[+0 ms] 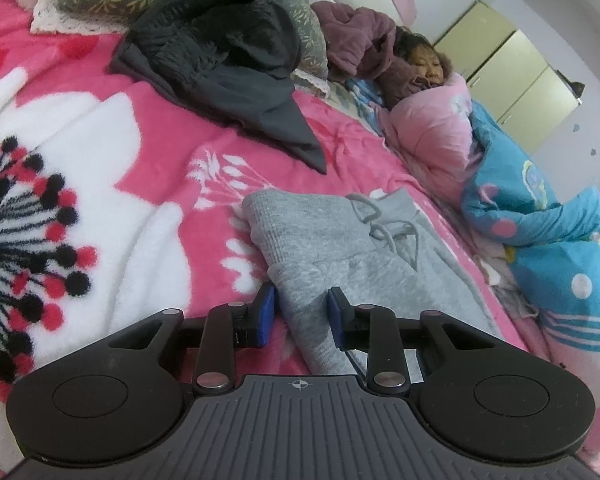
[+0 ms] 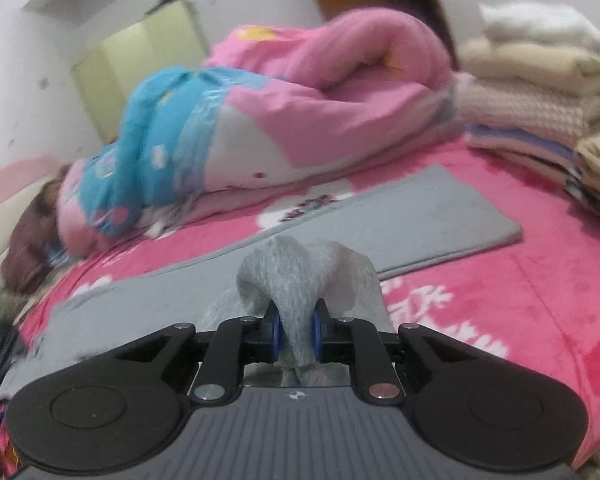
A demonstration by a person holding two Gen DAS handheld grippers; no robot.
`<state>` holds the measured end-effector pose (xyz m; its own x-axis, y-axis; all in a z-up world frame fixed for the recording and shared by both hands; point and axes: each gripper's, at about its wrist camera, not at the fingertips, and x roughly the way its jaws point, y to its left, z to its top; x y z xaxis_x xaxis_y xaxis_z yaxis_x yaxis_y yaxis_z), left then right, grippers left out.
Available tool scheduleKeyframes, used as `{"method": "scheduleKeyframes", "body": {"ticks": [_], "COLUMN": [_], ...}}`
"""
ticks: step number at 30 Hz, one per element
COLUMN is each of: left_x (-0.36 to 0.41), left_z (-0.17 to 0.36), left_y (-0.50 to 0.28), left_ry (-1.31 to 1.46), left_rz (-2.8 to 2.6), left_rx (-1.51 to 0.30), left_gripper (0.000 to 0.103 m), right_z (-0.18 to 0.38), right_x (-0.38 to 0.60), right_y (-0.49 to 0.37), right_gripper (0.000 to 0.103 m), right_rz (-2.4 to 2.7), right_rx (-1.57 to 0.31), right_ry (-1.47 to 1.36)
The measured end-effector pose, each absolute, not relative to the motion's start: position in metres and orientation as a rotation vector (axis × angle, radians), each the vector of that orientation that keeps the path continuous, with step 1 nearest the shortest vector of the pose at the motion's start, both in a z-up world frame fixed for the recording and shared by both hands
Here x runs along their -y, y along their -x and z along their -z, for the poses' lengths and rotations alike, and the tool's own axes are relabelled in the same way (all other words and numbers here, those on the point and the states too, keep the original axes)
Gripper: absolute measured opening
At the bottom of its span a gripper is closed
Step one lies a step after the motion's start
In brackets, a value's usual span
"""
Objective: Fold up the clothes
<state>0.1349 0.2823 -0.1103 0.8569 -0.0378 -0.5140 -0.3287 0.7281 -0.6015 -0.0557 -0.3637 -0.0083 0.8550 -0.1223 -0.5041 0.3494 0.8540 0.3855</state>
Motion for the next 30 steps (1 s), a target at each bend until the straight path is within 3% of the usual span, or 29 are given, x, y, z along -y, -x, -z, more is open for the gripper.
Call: {"method": "scheduleKeyframes", "body": {"ticks": [3, 5, 6, 11, 16, 20, 25, 30], "left_x": [-0.284, -0.286, -0.287, -0.294, -0.295, -0.297, -0.304, -0.312], "left_z": [0.111, 0.111, 0.111, 0.112, 0.112, 0.111, 0.111, 0.113], "left_y": [-0.134, -0.133, -0.132, -0.131, -0.133, -0.13, -0.126, -0.126], "left_ry": [0.758, 0.772, 0.78, 0.825, 0.839, 0.832, 0.837, 0.846], "left_rz": [-0.165, -0.162, -0.159, -0.14, -0.137, -0.141, -0.143, -0.135], "left_rx": [-0.527, -0.525, -0.524, -0.521, -0.522, -0.51, -0.504, -0.502], "left_gripper": [0.028, 0.028, 0.028, 0.028, 0.029, 0.029, 0.029, 0.029], "right_z": [0.032, 0.048, 0.05, 0.028, -0.012, -0.03, -0.011, 0.028], "right_x": [0.388, 0.402, 0.407, 0.408, 0.38, 0.315, 0.185, 0.065], "right_y": [0.031, 0.016, 0.017, 0.049, 0.073, 0.06, 0.013, -0.018], "right_gripper": [0.022, 0.051, 0.056, 0.07, 0.072, 0.072, 0.071, 0.062], "right_rz": [0.32, 0.367, 0.384, 0.468, 0.585, 0.37, -0.119, -0.531], "right_rx": [-0.587, -0.653, -0.653, -0.526, -0.32, -0.253, -0.288, -0.297], "right_ry": [-0.493, -0.493, -0.51, -0.51, -0.349, -0.167, 0.134, 0.382]}}
